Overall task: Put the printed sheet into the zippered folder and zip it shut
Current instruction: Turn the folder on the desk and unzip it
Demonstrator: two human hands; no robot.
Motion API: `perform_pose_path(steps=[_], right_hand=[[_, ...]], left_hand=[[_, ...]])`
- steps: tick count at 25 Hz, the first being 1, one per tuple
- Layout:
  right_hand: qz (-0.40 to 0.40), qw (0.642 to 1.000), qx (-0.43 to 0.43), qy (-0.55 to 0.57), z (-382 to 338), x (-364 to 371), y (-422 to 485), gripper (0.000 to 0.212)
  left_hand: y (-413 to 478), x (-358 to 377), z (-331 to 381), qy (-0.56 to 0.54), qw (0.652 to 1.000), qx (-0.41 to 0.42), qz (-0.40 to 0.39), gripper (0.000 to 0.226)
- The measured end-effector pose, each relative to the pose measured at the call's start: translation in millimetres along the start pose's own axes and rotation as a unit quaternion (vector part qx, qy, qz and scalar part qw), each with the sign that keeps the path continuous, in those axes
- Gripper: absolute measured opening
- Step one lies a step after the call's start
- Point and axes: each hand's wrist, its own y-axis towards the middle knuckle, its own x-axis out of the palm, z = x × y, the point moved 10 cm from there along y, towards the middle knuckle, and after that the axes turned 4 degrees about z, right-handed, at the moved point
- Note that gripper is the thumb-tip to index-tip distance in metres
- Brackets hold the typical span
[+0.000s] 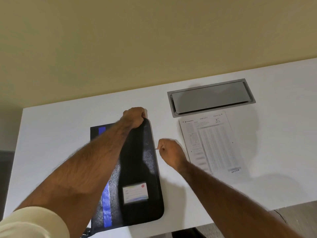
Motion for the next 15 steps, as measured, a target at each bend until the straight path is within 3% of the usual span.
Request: perform_pose_path(steps=[2,4,7,10,13,15], right_hand=[[0.005,1.0,0.013,0.002,3.1,3.3,-15.3,0.029],[0.019,1.0,0.017,0.018,5.7,2.9,-25.5,0.026],[0.028,0.998,0.019,0.052,4.5,-1.6,-29.5,0.023],[0.026,0.998,0.022,0.06,4.1,-5.5,-30.7,0.019],[0.04,0.997,0.028,0.057,2.6,-8.4,-40.6,0.016],[0.057,0.997,0.033,0.042,2.1,-10.2,-49.2,0.014]], left_hand=[[-11.6,-15.3,12.2,0.076,0.995,0.027,0.05,0.019],[-45.9,-12.5,43.0,0.149,0.977,0.124,0.091,0.037],[-118.1,34.5,78.9,0.164,0.951,0.261,0.025,0.051],[-141.3,75.4,57.1,0.178,0.96,0.197,-0.092,0.05],[-129.7,72.4,50.5,0.108,0.982,0.124,-0.093,0.048],[-123.5,70.1,62.9,0.113,0.979,0.149,-0.08,0.053]])
